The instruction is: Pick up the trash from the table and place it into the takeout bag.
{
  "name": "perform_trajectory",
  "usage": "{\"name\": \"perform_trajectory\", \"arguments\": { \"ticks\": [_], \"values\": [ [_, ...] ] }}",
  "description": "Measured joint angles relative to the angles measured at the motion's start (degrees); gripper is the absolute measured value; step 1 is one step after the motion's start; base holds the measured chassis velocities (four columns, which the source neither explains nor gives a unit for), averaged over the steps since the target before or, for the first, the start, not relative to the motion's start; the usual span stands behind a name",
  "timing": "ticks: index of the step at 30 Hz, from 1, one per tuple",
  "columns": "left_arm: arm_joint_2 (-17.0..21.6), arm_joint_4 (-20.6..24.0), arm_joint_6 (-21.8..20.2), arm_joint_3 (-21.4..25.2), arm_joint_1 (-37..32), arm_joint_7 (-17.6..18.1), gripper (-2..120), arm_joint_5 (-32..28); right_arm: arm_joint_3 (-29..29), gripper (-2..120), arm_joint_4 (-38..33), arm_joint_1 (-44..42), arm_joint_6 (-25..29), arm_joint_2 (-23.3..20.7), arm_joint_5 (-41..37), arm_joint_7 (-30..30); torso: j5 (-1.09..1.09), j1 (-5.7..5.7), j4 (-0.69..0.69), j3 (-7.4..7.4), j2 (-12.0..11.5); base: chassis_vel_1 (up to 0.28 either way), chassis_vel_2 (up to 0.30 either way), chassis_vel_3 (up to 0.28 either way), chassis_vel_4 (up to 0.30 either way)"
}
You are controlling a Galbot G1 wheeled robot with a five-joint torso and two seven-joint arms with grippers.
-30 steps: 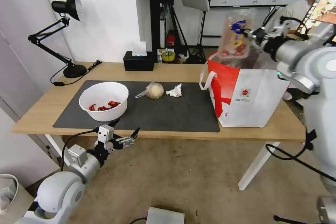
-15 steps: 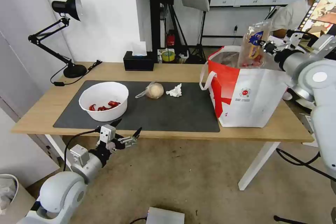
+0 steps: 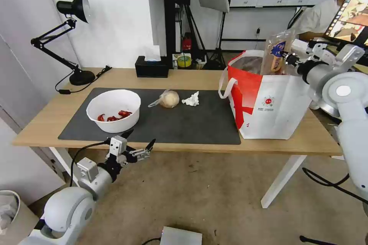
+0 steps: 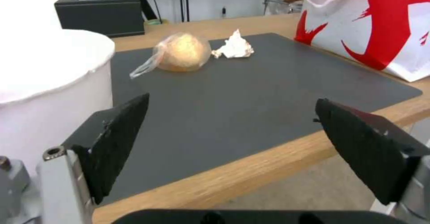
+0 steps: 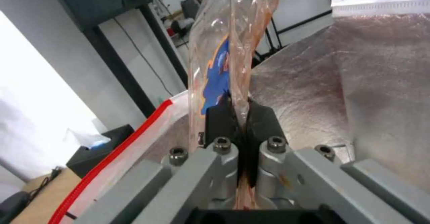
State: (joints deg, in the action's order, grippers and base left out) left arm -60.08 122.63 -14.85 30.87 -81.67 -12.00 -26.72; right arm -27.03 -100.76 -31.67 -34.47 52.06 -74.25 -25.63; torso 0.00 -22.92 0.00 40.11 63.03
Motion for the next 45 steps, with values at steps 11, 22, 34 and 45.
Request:
{"name": "perform_trajectory", "arguments": {
  "ticks": [11, 22, 34, 45],
  "values": [
    [0.04, -0.31, 0.04, -0.12, 0.3, 0.17, 100, -0.02, -1.07, 9, -1.29, -1.43, -0.4, 0.58, -2.79, -1.91, 0.0, 0.0, 0.0, 0.0, -0.01, 0.0, 0.0, 0.0, 0.0],
    [0.2, -0.66, 0.04, -0.12, 0.6, 0.28, 100, -0.13, -1.33, 52, -1.47, -1.26, -0.92, 0.83, -5.01, -3.07, 0.0, 0.0, 0.0, 0.0, -0.01, 0.0, 0.0, 0.0, 0.0],
    [0.49, -1.28, 0.45, 0.48, 0.71, 0.29, 100, -0.5, 0.76, 96, -3.32, -0.04, 0.39, 0.65, -6.66, 7.4, -0.01, 0.0, 0.0, 0.0, -0.01, 0.0, 0.0, 0.0, 0.0],
    [1.48, -2.29, 1.61, 2.91, 0.21, 0.23, 100, -0.71, 6.6, 100, -11.34, -4.71, 0.21, -4.77, 5.16, 26.8, -0.01, 0.0, 0.01, 0.0, -0.01, 0.0, 0.0, 0.0, 0.0]
  ]
}}
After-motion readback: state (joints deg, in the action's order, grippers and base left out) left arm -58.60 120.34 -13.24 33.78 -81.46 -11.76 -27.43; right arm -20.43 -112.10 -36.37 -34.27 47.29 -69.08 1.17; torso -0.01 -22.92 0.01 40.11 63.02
